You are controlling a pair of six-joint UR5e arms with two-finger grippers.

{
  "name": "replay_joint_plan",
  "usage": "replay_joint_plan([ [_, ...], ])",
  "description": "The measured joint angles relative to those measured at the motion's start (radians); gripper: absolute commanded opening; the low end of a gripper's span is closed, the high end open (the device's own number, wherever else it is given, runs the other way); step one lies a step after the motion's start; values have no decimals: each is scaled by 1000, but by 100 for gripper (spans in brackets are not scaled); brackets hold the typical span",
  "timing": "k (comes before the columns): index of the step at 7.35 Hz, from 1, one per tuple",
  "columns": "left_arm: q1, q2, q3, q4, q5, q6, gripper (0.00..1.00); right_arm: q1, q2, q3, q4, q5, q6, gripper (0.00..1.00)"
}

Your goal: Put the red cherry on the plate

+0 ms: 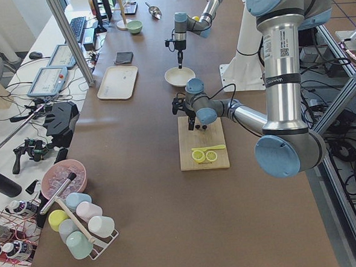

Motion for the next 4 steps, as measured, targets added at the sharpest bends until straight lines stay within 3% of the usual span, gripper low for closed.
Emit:
replay_joint_plan([
  [3,28,14,-3,4,26,-1,88,-23,12,2,-2,-69,1,100],
  [4,36,25,-7,4,27,-2,83,-28,17,1,-2,-82,1,100],
])
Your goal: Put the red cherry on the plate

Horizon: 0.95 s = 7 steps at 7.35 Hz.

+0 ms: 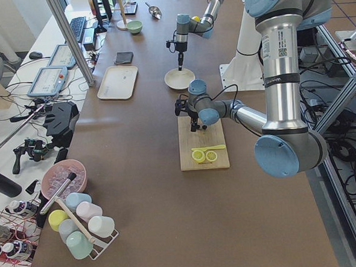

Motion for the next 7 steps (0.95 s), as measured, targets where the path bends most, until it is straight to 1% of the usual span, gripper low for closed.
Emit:
replay_joint_plan([
  [2,25,9,-5,0,0,-19,56,-4,2,-1,0,-8,0,100],
  [3,39,10,-6,-1,0,-39,30,-6,2,-1,1,-10,0,100],
  [4,50,18,-13,-1,0,-52,0,-6,2,-1,2,-13,0,100],
  [7,58,64,-52,-1,-2,-65,0,-13,3,4,2,-28,2,100],
])
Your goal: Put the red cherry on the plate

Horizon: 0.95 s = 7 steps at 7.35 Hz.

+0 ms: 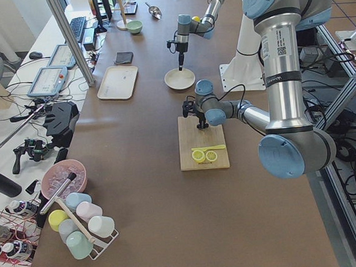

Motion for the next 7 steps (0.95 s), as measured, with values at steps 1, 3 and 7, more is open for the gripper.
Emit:
replay_joint_plan([
  [1,-2,4,-4,0,0,-1,0,-5,0,1,0,-11,1,100],
  [3,-13,-8,-32,0,-3,-12,0,-11,-2,2,0,-20,2,100],
  [7,-53,-230,-65,125,-11,-112,0,110,-147,118,-3,88,-45,100],
])
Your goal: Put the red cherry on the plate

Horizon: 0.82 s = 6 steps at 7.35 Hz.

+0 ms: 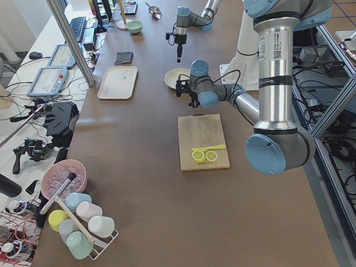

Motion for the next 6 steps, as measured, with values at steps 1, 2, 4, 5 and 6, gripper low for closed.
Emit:
replay_joint_plan([
  [1,2,-142,23,129,1,-47,0,76,-46,16,0,73,-61,100],
  [2,20,-293,73,251,7,-99,0,138,-94,29,1,128,-135,100],
  [4,96,-495,208,347,88,-160,0,249,-200,60,2,228,-279,100],
  [5,123,-573,288,351,127,-179,0,286,-258,92,3,257,-336,100],
  [6,136,-624,363,326,145,-194,0,306,-302,118,3,272,-370,100],
])
